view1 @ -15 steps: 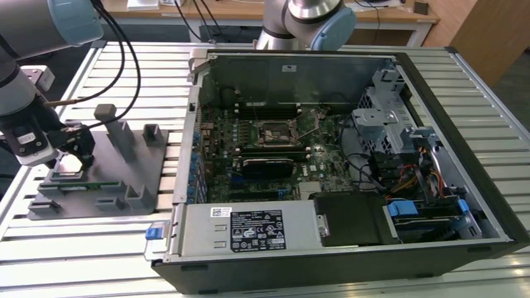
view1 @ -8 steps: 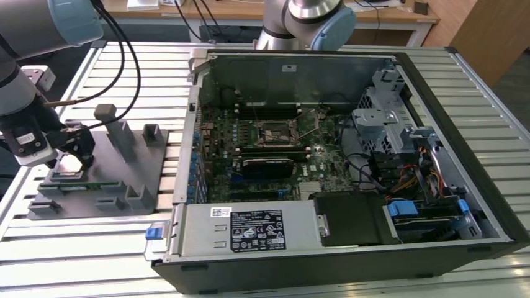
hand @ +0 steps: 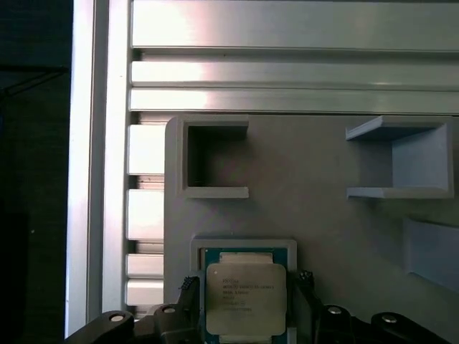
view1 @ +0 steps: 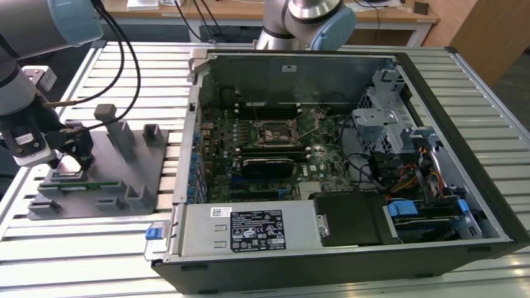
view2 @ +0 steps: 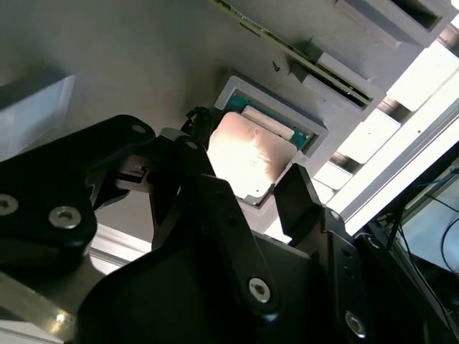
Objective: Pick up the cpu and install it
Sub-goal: 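Pick up the cpu and move it towards the insertion slot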
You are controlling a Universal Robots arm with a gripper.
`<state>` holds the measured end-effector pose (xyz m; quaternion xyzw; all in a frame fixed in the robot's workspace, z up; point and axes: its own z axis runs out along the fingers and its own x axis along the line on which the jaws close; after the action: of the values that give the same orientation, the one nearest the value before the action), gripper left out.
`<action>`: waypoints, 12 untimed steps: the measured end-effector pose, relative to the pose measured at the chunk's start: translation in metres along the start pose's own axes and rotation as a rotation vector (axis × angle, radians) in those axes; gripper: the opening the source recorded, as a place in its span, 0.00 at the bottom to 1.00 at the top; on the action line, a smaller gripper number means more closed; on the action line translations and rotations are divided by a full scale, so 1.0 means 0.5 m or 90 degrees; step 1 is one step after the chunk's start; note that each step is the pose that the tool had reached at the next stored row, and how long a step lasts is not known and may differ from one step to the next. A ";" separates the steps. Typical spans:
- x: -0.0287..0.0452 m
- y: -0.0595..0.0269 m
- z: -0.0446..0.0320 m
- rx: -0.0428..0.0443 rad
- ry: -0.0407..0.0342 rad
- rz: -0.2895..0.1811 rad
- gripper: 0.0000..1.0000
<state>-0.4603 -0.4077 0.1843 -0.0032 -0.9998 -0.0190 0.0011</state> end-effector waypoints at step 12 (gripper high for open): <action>0.001 0.000 0.000 0.0000 0.0000 0.001 0.55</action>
<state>-0.4606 -0.4077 0.1844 -0.0041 -0.9998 -0.0190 0.0011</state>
